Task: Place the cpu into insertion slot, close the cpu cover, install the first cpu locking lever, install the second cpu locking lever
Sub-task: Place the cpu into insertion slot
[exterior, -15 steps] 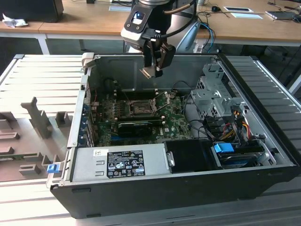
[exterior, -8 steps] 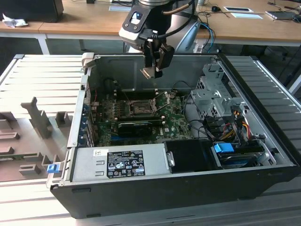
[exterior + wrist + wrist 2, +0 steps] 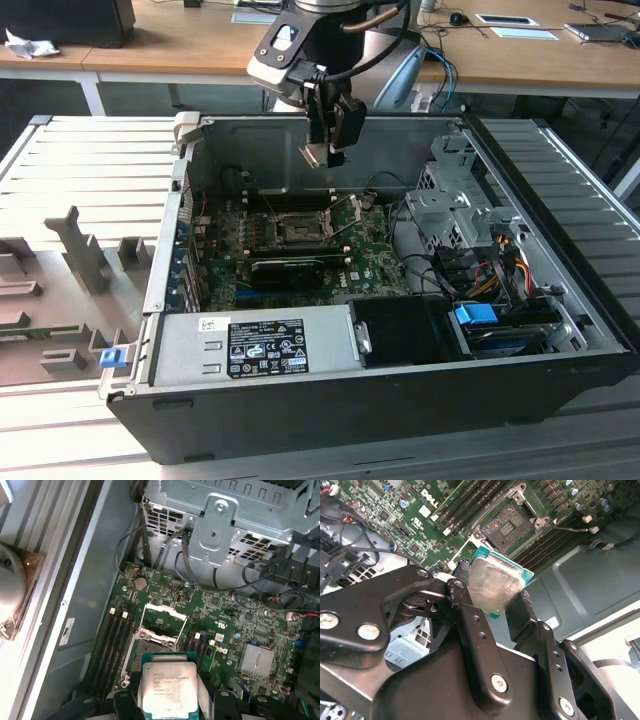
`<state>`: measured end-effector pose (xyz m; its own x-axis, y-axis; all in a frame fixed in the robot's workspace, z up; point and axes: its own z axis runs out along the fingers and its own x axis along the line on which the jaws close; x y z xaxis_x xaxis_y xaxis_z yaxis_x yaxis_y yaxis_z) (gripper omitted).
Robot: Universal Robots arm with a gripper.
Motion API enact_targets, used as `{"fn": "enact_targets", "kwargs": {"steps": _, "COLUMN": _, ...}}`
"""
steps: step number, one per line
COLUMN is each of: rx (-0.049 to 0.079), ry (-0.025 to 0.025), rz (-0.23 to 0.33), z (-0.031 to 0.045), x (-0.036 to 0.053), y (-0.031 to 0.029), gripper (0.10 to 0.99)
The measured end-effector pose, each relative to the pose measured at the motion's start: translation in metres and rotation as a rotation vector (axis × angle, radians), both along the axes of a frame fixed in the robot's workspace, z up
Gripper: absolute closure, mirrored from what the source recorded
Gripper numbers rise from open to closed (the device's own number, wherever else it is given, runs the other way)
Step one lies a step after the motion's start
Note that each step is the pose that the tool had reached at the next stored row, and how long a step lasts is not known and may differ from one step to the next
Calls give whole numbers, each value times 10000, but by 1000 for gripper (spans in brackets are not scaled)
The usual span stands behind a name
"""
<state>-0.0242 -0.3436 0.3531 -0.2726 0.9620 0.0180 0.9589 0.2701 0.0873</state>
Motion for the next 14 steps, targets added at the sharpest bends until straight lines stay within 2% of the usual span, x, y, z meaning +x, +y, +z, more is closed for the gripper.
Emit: {"fn": "enact_targets", "kwargs": {"steps": 14, "rx": -4, "ry": 0, "rz": -2211, "z": -24, "x": 0, "y": 0, "gripper": 557}}
